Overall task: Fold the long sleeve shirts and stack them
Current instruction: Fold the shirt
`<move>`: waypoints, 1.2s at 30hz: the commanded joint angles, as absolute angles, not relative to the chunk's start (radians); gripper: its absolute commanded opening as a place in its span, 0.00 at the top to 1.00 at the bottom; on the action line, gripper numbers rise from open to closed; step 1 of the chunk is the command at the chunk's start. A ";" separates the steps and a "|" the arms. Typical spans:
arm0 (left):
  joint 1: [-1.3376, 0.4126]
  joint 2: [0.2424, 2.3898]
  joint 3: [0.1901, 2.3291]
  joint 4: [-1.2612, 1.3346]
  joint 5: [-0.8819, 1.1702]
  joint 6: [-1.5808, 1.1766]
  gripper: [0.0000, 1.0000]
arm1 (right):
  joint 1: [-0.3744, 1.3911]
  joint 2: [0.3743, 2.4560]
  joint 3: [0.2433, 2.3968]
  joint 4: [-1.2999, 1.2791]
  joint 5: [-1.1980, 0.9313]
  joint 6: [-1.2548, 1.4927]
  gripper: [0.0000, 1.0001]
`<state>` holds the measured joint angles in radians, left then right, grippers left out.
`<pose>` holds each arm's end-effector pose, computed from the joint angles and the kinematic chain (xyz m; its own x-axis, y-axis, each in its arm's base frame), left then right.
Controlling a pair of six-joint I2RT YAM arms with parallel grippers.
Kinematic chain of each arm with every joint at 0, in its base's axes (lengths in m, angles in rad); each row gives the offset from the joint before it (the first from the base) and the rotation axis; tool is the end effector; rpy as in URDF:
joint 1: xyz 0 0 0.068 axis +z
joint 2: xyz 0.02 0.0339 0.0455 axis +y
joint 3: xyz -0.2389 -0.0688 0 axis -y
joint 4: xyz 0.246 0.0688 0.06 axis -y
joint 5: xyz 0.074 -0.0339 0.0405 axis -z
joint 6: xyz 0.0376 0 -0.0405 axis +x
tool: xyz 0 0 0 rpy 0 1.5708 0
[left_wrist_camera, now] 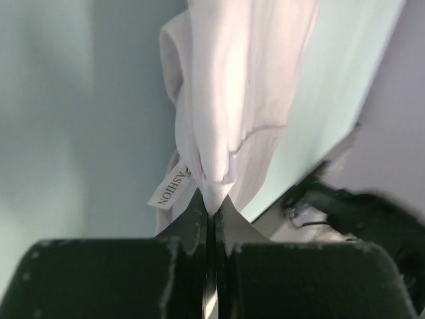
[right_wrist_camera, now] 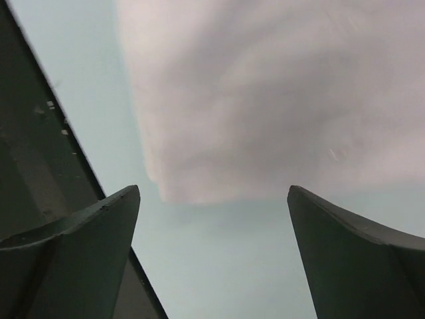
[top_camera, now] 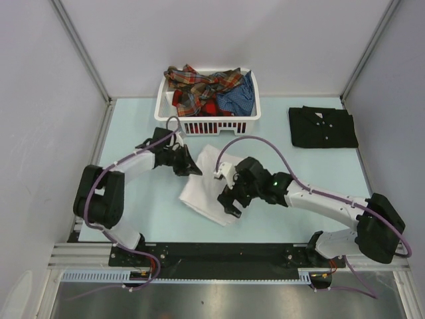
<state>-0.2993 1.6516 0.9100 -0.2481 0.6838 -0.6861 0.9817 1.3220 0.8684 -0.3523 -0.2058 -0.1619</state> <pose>0.2967 -0.1164 0.1435 -0.9727 -0.2138 -0.0902 -0.0728 0.6501 -0.7563 0.1521 0.2415 0.2112 -0.2517 -0.6607 -0.7072 -0.9455 0.3240 0.0339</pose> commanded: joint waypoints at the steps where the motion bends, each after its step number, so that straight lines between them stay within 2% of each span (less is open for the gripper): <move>1: -0.273 1.531 1.093 -0.722 0.525 -0.287 1.00 | 0.812 1.287 0.937 -0.477 -0.232 -0.103 0.00; 6: -0.273 1.441 1.394 -1.032 0.301 -0.088 1.00 | 0.582 1.282 0.962 -0.540 -0.319 0.003 0.00; 9: -0.301 1.440 1.560 -1.141 0.177 -0.003 1.00 | 0.457 1.279 0.977 -0.568 -0.432 0.113 0.00; 10: -0.345 1.443 1.592 -1.164 0.085 -0.002 1.00 | 0.430 1.281 0.973 -0.565 -0.530 0.141 0.00; 12: -0.415 1.434 1.605 -1.183 0.004 0.028 1.00 | 0.345 1.289 0.945 -0.540 -0.621 0.271 0.00; 13: -0.522 1.433 1.586 -1.180 -0.114 0.018 1.00 | 0.327 1.290 0.924 -0.516 -0.676 0.328 0.00; 16: -0.691 1.466 1.464 -1.111 -0.213 -0.099 1.00 | 0.246 1.272 0.800 -0.388 -0.750 0.567 0.00; 19: -0.805 1.613 1.448 -1.011 -0.248 -0.233 1.00 | 0.201 1.264 0.683 -0.286 -0.790 0.705 0.00; 24: -0.958 2.015 1.699 -0.962 -0.239 -0.334 1.00 | 0.163 1.247 0.566 -0.201 -0.805 0.834 0.00; 29: -1.011 2.178 1.926 -0.968 -0.210 -0.403 0.98 | 0.103 1.220 0.479 -0.233 -0.808 0.842 0.00; 31: -1.023 2.177 1.943 -0.953 -0.149 -0.413 0.93 | 0.063 1.216 0.454 -0.239 -0.824 0.838 0.01; 32: -1.025 2.171 1.939 -0.942 -0.121 -0.419 0.84 | 0.052 1.215 0.433 -0.236 -0.828 0.838 0.01; 34: -1.022 2.128 1.918 -0.913 -0.043 -0.417 0.64 | 0.035 1.215 0.416 -0.216 -0.844 0.841 0.01; 35: -1.020 2.102 1.901 -0.899 -0.019 -0.416 0.47 | 0.034 1.213 0.407 -0.203 -0.844 0.847 0.02; 36: -1.011 2.074 1.882 -0.890 0.026 -0.417 0.33 | 0.035 1.219 0.405 -0.187 -0.850 0.857 0.03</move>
